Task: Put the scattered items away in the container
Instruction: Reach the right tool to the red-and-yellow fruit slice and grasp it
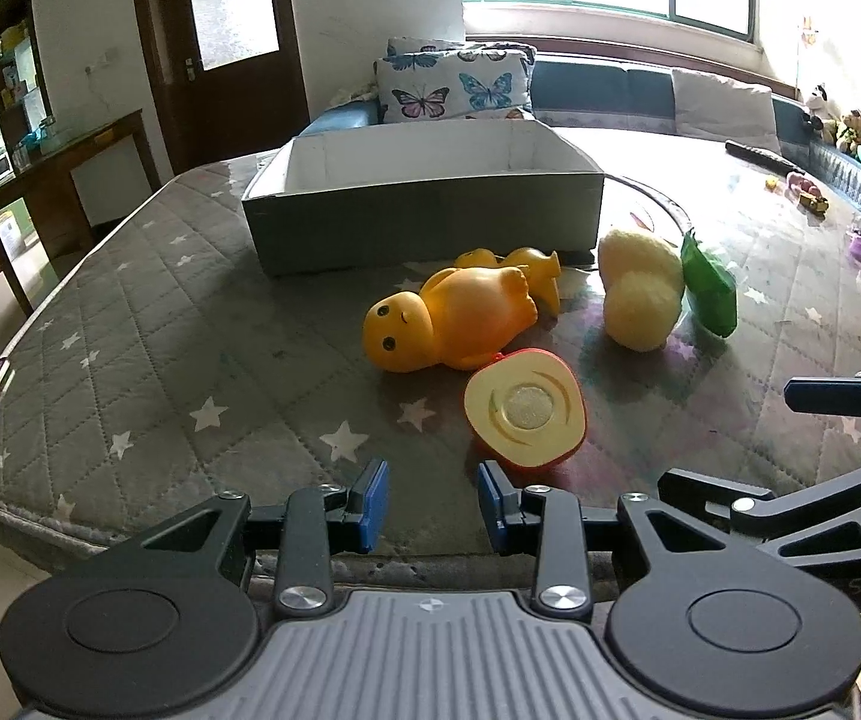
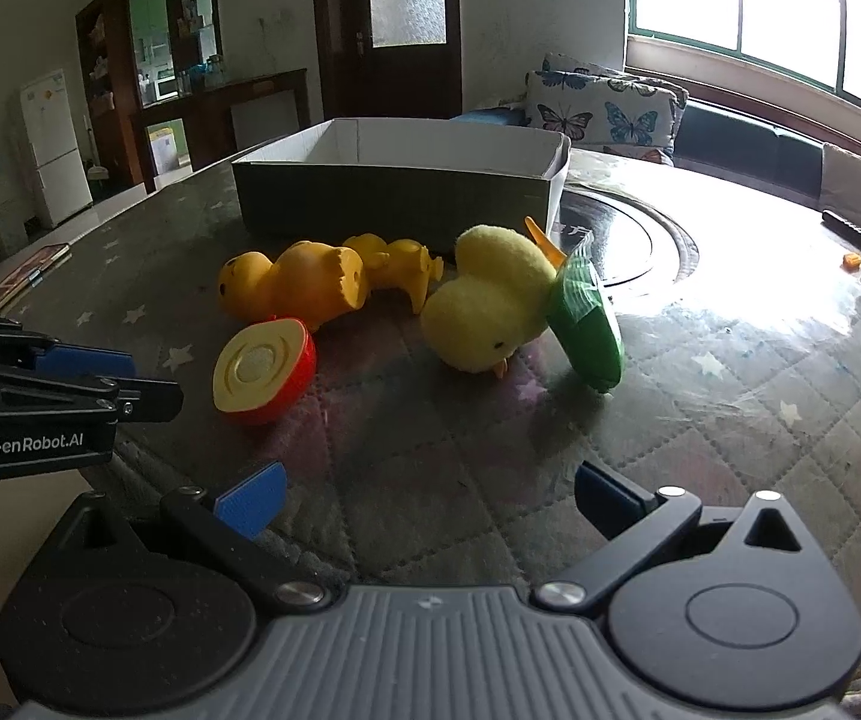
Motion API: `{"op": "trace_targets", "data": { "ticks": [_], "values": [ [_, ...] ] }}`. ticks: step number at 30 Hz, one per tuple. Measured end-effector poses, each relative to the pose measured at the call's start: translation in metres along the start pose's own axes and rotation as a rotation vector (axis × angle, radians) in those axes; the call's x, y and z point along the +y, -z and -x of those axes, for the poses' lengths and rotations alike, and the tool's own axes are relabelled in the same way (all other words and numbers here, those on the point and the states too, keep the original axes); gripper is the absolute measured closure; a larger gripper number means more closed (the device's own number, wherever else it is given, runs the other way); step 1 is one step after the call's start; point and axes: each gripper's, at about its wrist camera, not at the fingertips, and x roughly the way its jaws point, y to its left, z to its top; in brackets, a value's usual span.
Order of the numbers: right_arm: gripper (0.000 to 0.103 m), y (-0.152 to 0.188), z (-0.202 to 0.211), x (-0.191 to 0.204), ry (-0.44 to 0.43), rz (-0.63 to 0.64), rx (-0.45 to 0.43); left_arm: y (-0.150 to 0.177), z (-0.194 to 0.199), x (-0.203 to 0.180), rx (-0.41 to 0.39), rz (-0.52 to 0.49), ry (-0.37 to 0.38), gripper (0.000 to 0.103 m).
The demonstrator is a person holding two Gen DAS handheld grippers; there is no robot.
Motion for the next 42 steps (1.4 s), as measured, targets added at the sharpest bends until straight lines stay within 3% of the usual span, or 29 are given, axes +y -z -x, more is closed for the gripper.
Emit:
{"op": "trace_targets", "data": {
  "ticks": [42],
  "values": [
    [0.000, -0.003, -0.010, 0.004, -0.016, 0.000, 0.040, -0.003, -0.016, -0.010, 0.049, -0.020, 0.006, 0.067]
  ]
}}
